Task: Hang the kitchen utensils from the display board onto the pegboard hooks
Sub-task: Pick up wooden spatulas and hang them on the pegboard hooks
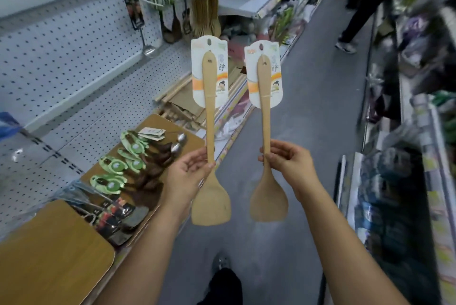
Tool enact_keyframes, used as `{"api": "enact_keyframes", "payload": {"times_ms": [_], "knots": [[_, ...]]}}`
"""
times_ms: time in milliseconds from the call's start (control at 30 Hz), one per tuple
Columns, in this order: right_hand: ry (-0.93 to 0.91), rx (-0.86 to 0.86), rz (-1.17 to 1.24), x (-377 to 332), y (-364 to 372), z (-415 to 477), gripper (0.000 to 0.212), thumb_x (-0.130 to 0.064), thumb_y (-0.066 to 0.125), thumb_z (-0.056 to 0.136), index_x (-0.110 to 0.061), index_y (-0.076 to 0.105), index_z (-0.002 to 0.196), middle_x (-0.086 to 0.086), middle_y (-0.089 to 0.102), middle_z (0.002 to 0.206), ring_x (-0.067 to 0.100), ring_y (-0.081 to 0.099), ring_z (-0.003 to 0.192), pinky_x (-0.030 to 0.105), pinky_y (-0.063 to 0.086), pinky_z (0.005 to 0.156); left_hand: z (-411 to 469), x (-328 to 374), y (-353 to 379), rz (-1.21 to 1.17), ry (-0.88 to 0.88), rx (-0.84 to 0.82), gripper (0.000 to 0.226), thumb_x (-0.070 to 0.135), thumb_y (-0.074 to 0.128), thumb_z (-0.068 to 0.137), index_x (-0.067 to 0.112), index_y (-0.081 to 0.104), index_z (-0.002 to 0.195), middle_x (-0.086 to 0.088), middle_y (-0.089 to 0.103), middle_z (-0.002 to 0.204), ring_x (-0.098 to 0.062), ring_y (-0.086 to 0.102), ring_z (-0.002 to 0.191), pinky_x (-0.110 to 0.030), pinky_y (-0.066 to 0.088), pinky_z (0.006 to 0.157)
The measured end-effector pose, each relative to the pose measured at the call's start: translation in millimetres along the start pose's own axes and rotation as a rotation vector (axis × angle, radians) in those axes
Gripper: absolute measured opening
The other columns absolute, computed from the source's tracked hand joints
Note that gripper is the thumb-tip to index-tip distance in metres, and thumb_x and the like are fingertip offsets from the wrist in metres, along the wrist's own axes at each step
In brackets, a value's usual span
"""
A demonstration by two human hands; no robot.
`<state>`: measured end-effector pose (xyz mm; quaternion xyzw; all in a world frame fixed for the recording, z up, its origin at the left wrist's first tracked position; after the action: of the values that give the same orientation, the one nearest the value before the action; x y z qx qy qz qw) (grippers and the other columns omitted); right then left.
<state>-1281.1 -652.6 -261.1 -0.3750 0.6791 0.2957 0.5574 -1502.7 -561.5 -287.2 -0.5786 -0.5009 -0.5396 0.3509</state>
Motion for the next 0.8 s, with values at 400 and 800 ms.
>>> {"api": "enact_keyframes", "payload": {"times_ms": [400,800], "knots": [[0.02,0.063,-0.046,-22,-11,128,0.027,0.014,0.058,0.09,0.005,0.065,0.115,0.023,0.072,0.106,0.021,0.074,0.078,0.025,0.06,0.073,138,-3,55,-0.039,-0.087,-0.032,0.035,-0.01,0.071,0.08,0.013,0.07,0.106,-0.012,0.073,0.109,-0.028,0.068,0.103,-0.048,0.051,0.101],[0.052,0.061,-0.012,-38,-63,244,0.027,0.012,0.059,0.091,0.002,0.067,0.115,0.019,0.074,0.103,0.032,0.074,0.09,0.027,0.061,0.077,228,-8,129,-0.009,-0.135,-0.014,0.037,-0.007,0.074,0.079,0.015,0.071,0.108,-0.007,0.074,0.107,-0.024,0.069,0.101,-0.046,0.053,0.098]]}}
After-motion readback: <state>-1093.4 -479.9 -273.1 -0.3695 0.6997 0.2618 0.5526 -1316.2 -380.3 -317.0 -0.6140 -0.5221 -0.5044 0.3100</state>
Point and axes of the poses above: each hand's wrist, its own z-axis towards the middle knuckle, its own y-axis out of the palm, x = y × z, the point moved 3 cm from there along z, towards the middle knuckle
